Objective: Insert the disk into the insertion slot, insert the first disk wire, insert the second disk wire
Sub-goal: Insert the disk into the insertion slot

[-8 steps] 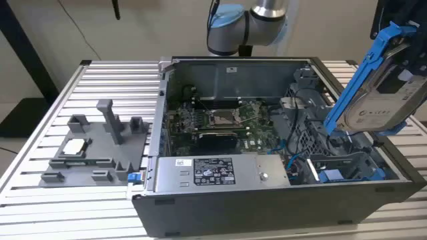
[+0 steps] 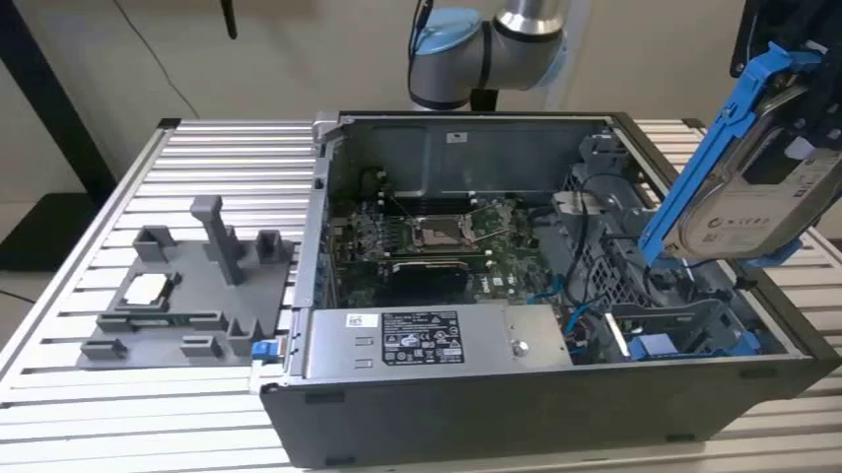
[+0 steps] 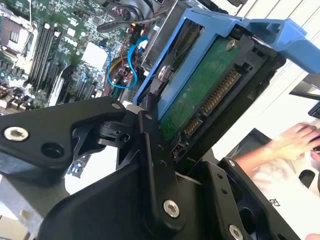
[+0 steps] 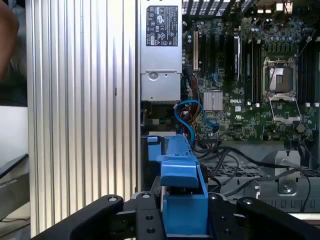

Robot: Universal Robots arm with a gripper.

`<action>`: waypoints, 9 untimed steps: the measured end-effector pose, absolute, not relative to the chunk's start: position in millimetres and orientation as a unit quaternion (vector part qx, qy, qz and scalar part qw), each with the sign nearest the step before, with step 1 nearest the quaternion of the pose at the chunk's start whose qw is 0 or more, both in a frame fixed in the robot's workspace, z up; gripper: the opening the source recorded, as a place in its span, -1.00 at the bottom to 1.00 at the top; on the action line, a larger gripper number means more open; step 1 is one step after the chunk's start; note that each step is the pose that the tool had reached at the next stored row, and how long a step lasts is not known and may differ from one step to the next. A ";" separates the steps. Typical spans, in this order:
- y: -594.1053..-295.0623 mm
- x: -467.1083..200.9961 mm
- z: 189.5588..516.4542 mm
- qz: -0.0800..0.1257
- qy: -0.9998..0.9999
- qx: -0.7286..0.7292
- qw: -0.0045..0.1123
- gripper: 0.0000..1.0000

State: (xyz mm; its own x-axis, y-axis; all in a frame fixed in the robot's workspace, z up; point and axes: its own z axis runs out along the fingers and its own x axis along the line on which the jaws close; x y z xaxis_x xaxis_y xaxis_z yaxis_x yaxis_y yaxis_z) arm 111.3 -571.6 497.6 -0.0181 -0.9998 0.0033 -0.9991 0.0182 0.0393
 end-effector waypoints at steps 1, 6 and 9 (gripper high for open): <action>-571.6 111.3 497.6 -0.013 -0.713 0.701 0.015 -0.35; -571.6 111.3 496.9 -0.013 -0.713 0.700 0.015 -0.35; -572.3 111.3 493.4 -0.013 -0.713 0.700 0.015 -0.35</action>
